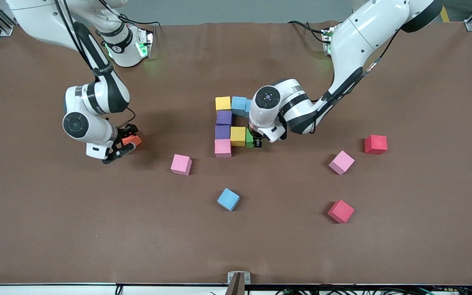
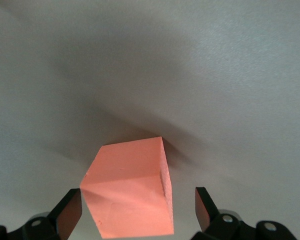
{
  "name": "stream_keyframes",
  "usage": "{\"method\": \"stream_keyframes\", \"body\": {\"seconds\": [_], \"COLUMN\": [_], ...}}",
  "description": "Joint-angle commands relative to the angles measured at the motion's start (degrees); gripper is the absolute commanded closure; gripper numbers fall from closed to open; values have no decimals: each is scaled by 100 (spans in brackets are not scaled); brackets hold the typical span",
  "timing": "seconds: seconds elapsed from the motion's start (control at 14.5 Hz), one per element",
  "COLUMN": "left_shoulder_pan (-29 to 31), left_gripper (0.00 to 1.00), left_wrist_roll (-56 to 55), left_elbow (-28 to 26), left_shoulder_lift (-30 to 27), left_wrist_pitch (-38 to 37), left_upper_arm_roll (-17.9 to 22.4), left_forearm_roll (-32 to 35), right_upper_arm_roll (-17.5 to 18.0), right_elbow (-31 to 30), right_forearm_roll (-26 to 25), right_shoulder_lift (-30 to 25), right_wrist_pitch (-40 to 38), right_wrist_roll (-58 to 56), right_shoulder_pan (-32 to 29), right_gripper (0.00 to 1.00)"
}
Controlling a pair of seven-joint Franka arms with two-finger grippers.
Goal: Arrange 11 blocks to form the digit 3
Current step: 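Grasp the orange cube with the right gripper while the left gripper lowers green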
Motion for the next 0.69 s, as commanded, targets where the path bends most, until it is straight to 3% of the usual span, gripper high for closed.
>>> {"method": "stream_keyframes", "body": {"seconds": [0.0, 0.21, 0.34, 0.48, 0.55, 0.62], "left_shoulder_pan": [-109, -117, -109, -109, -109, -109], "left_gripper": [61, 59, 51, 32, 10, 0], "left_wrist_roll": [-136, -136, -127, -84, -49, -40], "left_elbow": [47, 56, 56, 65, 65, 74], "left_shoulder_lift": [170, 179, 179, 179, 188, 188], "left_wrist_pitch": [8, 8, 8, 8, 8, 8], "left_upper_arm_roll": [9, 9, 9, 9, 9, 9], "left_forearm_roll": [69, 69, 69, 69, 69, 69], "right_upper_arm_roll": [54, 54, 54, 54, 54, 54], "right_elbow": [-228, -307, -308, -308, -299, -299], "right_forearm_roll": [-39, -39, -39, -39, -39, -39], "right_shoulder_lift": [-119, -119, -110, -40, 4, 74], "right_wrist_pitch": [163, 163, 207, 330, 374, 487], "right_wrist_roll": [-62, -62, -62, -62, -62, -62], "right_shoulder_pan": [-29, -20, -3, 32, 32, 32], "right_gripper": [0, 0, 0, 0, 0, 2]}}
